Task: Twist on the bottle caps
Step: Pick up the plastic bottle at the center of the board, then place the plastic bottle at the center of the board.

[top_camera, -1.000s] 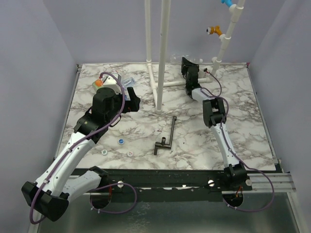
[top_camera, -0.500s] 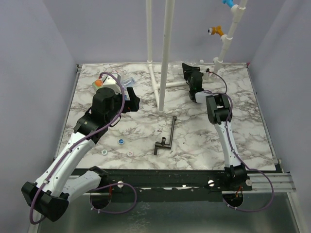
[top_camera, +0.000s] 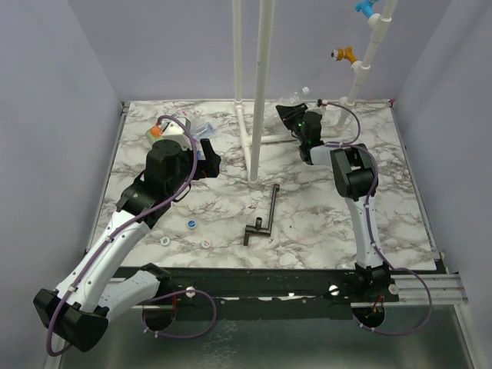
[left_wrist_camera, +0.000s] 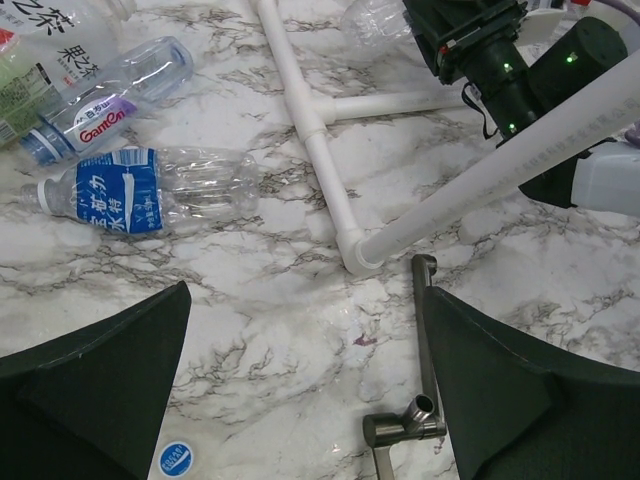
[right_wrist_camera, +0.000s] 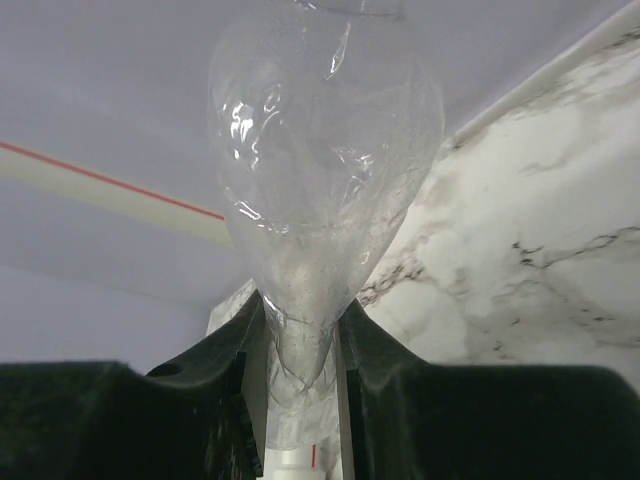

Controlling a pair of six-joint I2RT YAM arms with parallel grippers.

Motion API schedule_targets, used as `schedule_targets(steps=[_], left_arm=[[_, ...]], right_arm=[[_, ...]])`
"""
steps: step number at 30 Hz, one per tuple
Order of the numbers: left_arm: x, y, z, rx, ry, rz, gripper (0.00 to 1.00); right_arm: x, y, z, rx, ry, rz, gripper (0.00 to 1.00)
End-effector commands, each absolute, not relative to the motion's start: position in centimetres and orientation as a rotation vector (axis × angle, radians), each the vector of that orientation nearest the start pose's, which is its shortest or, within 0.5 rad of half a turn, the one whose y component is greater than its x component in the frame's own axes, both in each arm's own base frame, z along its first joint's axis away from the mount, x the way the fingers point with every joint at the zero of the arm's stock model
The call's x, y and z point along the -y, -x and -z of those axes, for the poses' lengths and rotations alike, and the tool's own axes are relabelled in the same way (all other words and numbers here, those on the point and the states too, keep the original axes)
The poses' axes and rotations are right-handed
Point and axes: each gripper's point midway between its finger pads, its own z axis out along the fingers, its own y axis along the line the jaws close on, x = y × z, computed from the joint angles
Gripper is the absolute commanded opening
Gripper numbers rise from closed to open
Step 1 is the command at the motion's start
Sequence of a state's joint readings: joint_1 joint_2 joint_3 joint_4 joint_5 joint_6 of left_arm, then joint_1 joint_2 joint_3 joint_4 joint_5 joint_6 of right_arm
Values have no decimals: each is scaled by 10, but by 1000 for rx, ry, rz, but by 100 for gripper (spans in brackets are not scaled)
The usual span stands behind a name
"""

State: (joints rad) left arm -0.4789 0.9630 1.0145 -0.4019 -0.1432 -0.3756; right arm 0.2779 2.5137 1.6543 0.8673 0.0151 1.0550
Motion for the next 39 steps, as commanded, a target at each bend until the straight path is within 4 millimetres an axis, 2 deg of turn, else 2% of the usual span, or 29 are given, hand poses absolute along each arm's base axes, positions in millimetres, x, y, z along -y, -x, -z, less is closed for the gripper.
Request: schedule_targets(steps=[1, 4, 10, 16, 25, 27, 31, 32, 34, 36, 39], left_arm=[[143, -297, -276, -1946, -26, 429, 99], [143, -297, -277, -1941, -33, 433, 99], [142, -296, -278, -1934, -37, 425, 99], [146, -297, -272, -1947, -50, 441, 99], [157, -296, -273, -1949, -81, 498, 99], [159, -297, -272, -1950, -84, 506, 99], [160, -297, -271, -1948, -90, 511, 99], [160, -297, -271, -1946, -89, 513, 99], [160, -296, -270, -1942, -91, 517, 99], [160, -296, -269, -1940, -93, 516, 99], [160, -296, -268, -1937, -97, 516, 99]], right_arm=[[-239, -634, -127, -1569, -432, -1015, 0], [-251, -625, -128, -1617, -326, -1030, 0], [-253, -607, -128, -1662, -223, -931, 0], [-268, -586, -150, -1666, -39, -780, 0], [-254, -550, -175, -1621, 45, -630, 0], [-246, -539, -183, -1608, 48, -592, 0], [-212, -509, -200, -1553, -2, -474, 0], [-204, -500, -210, -1520, -12, -456, 0], [-186, -484, -212, -1501, -36, -397, 0], [-166, -469, -202, -1493, -64, -325, 0], [-140, -457, -195, -1422, -81, -202, 0]])
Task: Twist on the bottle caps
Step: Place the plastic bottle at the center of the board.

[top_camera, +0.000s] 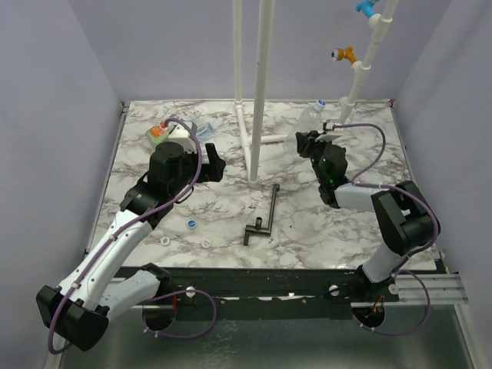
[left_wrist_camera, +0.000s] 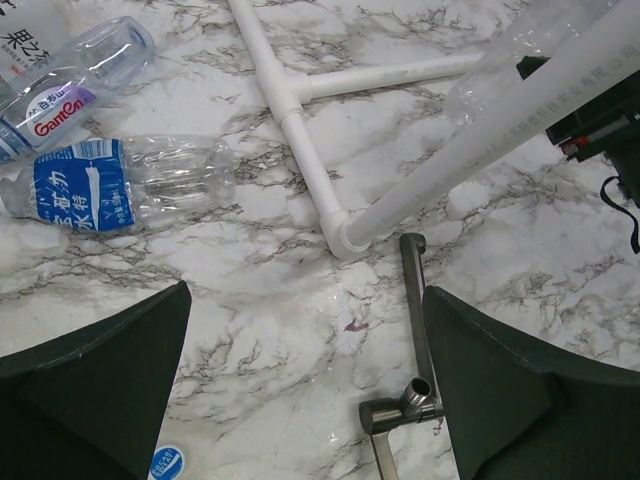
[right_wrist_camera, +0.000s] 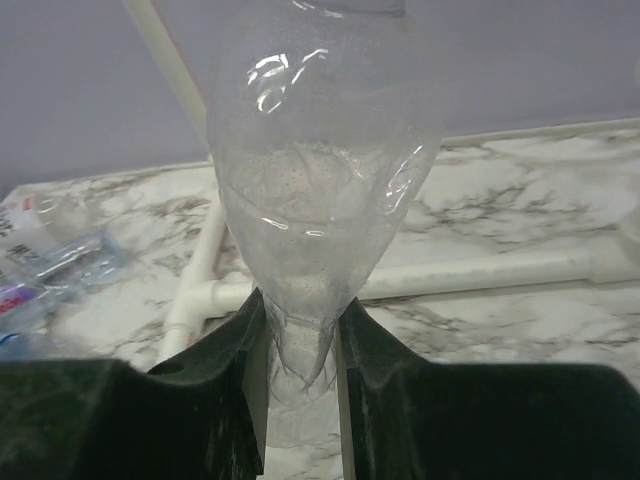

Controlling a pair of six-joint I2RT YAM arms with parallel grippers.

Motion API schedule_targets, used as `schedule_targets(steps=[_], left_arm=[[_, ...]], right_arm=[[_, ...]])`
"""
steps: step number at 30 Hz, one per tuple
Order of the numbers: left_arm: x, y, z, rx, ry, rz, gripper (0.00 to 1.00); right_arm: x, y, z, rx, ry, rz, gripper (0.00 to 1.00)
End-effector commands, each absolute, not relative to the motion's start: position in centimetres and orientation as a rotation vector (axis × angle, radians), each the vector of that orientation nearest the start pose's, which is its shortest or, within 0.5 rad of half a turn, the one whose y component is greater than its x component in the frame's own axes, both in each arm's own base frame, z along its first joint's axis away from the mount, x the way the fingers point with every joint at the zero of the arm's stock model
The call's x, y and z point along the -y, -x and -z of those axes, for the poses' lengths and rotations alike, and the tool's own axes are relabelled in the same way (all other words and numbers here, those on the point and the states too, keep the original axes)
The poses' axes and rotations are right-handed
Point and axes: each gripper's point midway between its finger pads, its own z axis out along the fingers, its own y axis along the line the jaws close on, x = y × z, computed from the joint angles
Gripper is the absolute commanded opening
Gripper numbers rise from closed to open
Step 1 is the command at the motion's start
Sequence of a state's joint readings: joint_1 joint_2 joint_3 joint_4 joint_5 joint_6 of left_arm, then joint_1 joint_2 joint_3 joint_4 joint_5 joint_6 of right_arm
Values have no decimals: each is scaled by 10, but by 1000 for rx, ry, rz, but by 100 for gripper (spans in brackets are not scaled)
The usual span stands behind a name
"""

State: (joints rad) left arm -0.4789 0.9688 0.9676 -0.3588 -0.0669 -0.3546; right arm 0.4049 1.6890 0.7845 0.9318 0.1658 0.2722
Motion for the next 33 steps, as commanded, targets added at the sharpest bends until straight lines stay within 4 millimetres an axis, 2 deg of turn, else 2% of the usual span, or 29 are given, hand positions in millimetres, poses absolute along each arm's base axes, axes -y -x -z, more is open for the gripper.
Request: schedule_targets(steps=[1, 3, 5, 13, 20, 33], left_arm=[[160, -296, -268, -1934, -98, 514, 99], [159, -296, -269, -1930, -100, 511, 99], [159, -295, -269, -1926, -104, 509, 98], [155, -294, -273, -1908, -113, 494, 98], [151, -289, -276, -1903, -122, 477, 99], [150, -288, -275, -1903, -122, 478, 98]], right_arm=[[-130, -454, -189, -1412, -101, -155, 0], [-111, -451, -185, -1374, -137, -55, 0], [-101, -447, -183, -1331, -133, 12, 0], [-98, -459, -172, -1229, -38, 142, 0], [-103, -472, -153, -1277, -16, 77, 0], [-91, -488, -134, -1374, 1, 16, 0]])
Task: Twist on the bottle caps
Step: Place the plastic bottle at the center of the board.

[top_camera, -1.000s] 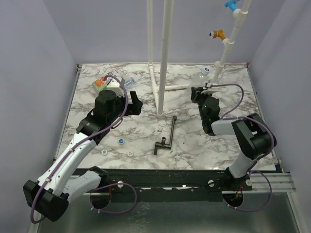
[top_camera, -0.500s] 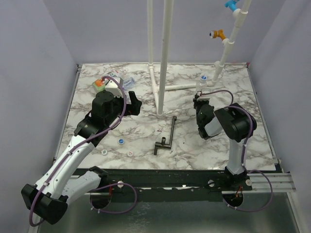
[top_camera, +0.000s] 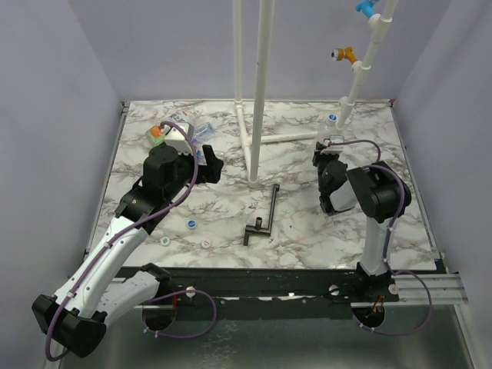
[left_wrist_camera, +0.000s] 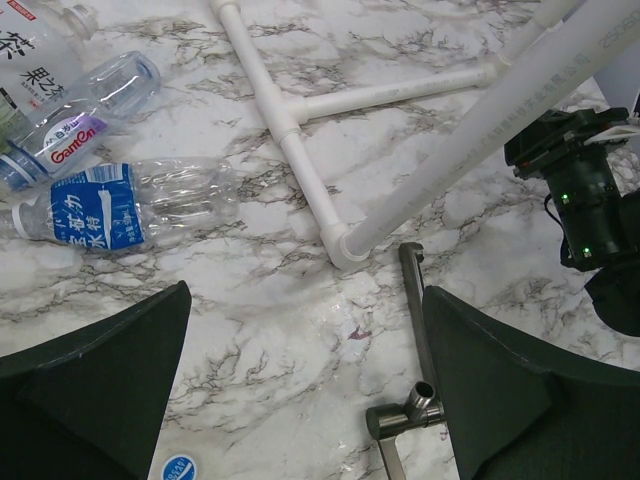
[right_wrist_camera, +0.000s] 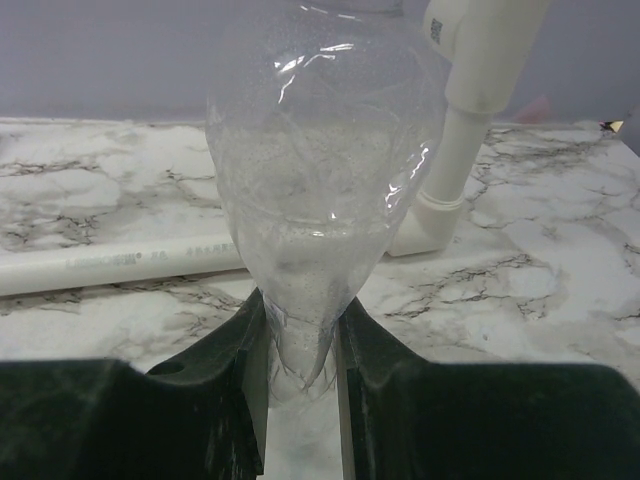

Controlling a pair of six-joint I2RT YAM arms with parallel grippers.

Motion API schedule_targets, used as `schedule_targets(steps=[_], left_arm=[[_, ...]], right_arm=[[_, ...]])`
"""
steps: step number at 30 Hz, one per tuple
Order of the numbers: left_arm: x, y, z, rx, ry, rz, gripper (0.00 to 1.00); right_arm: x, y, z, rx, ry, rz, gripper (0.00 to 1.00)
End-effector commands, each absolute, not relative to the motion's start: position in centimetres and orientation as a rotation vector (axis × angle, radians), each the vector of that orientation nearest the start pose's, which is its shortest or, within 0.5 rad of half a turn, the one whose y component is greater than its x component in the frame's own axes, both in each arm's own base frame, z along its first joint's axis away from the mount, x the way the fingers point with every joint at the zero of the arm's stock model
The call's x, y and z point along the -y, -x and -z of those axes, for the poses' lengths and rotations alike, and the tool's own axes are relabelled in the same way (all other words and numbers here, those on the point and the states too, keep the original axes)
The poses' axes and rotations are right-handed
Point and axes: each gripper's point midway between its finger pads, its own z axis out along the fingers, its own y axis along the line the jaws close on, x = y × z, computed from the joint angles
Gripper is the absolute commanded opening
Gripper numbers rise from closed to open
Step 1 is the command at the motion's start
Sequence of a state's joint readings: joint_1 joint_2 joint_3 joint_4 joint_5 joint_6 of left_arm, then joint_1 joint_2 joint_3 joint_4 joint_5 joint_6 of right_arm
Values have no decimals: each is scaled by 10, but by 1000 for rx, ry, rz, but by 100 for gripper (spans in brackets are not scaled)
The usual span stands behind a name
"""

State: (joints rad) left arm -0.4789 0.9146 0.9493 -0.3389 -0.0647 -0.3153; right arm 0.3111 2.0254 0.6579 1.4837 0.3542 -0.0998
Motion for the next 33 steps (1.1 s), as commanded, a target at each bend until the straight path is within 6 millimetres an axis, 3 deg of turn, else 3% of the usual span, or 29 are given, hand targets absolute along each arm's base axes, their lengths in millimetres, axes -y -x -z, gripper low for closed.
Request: schedule_targets(steps=[1, 33], left_arm=[[151, -288, -276, -1903, -123, 479, 99], [150, -289, -279, -1894, -122, 472, 99]], right_arm=[[-92, -490, -133, -1377, 10, 16, 1], [-108, -502, -109, -1541, 96, -18, 8]])
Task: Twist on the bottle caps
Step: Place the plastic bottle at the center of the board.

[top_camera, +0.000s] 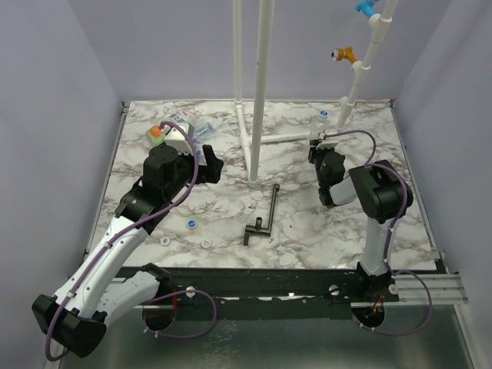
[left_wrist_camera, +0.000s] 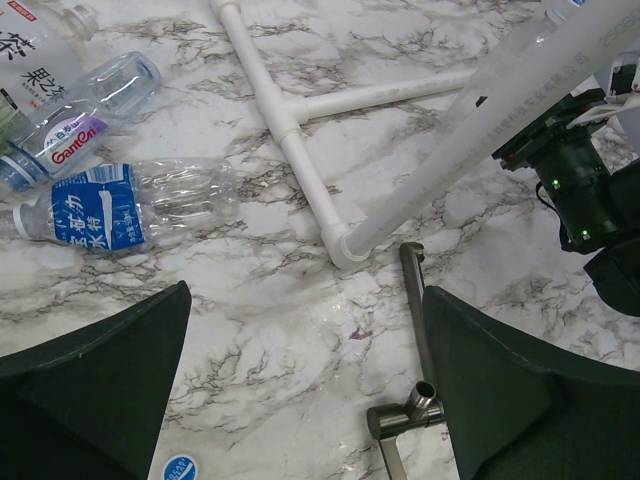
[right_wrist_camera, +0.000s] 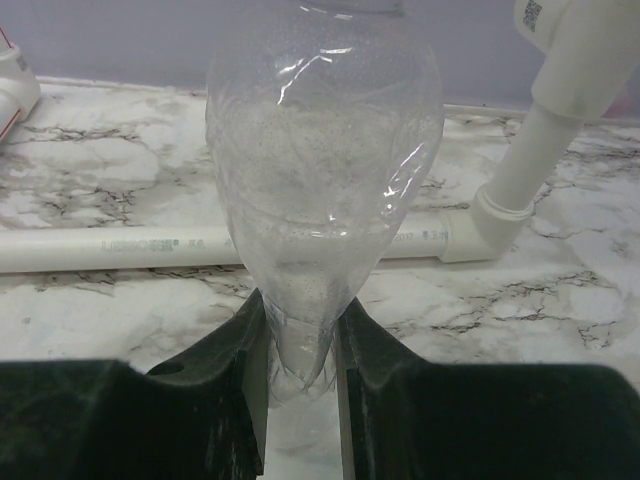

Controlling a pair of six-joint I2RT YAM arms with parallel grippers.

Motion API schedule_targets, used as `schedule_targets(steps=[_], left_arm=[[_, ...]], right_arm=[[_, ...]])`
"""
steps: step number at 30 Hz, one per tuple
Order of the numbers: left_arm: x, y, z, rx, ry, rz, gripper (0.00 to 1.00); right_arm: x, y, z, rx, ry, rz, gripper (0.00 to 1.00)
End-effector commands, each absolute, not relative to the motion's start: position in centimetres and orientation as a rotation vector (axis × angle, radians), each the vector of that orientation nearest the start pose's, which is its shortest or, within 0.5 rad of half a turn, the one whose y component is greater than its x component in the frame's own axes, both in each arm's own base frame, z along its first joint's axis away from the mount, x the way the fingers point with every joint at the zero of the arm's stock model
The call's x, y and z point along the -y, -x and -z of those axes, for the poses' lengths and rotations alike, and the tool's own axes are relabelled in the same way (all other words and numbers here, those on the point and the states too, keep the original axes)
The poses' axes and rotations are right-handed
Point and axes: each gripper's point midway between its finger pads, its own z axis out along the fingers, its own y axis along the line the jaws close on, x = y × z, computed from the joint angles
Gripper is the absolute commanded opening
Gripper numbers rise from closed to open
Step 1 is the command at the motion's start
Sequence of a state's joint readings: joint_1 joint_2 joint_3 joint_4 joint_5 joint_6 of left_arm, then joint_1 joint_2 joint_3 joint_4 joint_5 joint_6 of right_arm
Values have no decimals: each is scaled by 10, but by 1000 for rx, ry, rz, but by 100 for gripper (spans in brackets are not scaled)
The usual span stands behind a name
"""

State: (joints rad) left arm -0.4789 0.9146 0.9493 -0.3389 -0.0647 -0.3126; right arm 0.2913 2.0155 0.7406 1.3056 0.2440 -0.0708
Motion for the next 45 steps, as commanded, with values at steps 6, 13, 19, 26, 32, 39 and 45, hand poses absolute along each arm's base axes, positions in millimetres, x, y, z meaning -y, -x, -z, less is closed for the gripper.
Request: schedule_targets(steps=[6, 13, 19, 26, 32, 39, 45], left_arm=[[149, -288, -280, -1888, -122, 471, 99], [149, -288, -281, -1887, -119, 474, 99], [148, -287, -281, -1887, -118, 474, 98], [149, -287, -281, -1886, -119, 475, 99], [149, -288, -281, -1888, -119, 477, 99], [150, -288, -281, -1890, -116, 482, 99], [150, -287, -282, -1888, -114, 489, 98]], right_arm=[[-105, -499, -111, -1529, 85, -13, 22], [-105, -495, -114, -1509, 85, -20, 39], [-105, -493, -114, -1510, 86, -29, 48], [-105, -490, -118, -1502, 75, -37, 61], [-103, -487, -122, -1497, 64, -34, 68], [-101, -485, -126, -1498, 60, -30, 76], [-100, -483, -127, -1498, 56, -27, 80]])
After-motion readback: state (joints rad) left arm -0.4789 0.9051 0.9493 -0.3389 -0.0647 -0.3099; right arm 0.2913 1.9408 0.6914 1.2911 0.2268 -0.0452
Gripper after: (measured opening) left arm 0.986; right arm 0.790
